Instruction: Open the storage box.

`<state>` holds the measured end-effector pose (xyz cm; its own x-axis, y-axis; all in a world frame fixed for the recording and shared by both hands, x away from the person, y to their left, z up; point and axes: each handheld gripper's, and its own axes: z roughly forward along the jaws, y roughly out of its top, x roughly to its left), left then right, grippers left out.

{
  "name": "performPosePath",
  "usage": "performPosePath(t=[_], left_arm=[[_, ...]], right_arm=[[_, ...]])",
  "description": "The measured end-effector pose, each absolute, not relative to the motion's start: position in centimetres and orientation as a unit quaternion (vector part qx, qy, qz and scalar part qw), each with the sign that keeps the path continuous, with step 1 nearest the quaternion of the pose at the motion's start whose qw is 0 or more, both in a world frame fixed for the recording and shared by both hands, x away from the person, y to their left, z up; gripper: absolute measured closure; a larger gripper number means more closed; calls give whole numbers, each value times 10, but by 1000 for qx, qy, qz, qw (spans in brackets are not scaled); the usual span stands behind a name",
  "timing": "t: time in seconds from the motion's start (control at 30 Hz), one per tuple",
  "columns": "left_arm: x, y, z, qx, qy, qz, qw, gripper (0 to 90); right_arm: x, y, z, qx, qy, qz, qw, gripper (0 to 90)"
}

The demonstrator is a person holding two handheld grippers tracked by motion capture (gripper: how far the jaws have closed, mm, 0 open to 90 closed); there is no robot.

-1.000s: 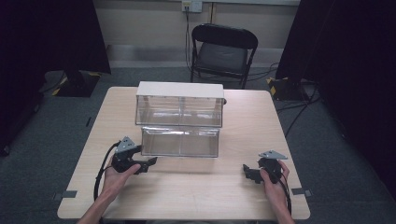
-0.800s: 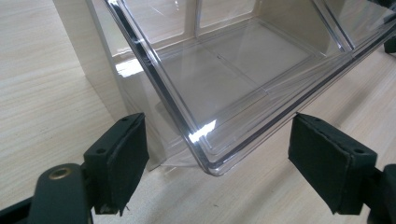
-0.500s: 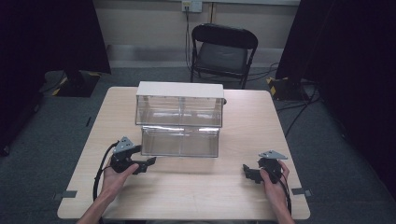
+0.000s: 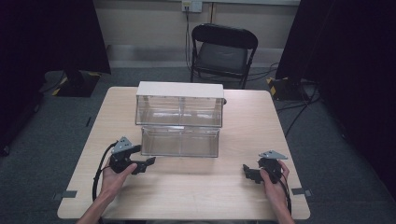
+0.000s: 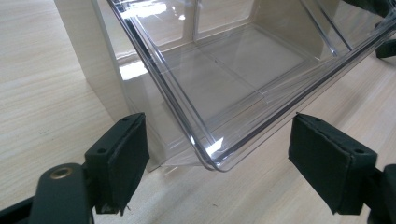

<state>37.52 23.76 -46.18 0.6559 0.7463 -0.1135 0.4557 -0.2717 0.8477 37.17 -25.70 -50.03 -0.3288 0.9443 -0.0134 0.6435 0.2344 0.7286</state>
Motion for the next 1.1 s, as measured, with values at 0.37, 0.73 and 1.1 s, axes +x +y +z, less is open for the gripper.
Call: performPosePath(t=[0.37,0.73,1.1], left_arm=[[376,238,-461,784,382,154,465,198],[375,238,-460,783,379,155,468,198],[375,237,-460,782,377,155,472,196]], right_arm=[[372,-257,-500,530,750,320,234,88],[372,-257,-500,530,750,320,234,88],[372,-257,-500,530,750,320,234,84]])
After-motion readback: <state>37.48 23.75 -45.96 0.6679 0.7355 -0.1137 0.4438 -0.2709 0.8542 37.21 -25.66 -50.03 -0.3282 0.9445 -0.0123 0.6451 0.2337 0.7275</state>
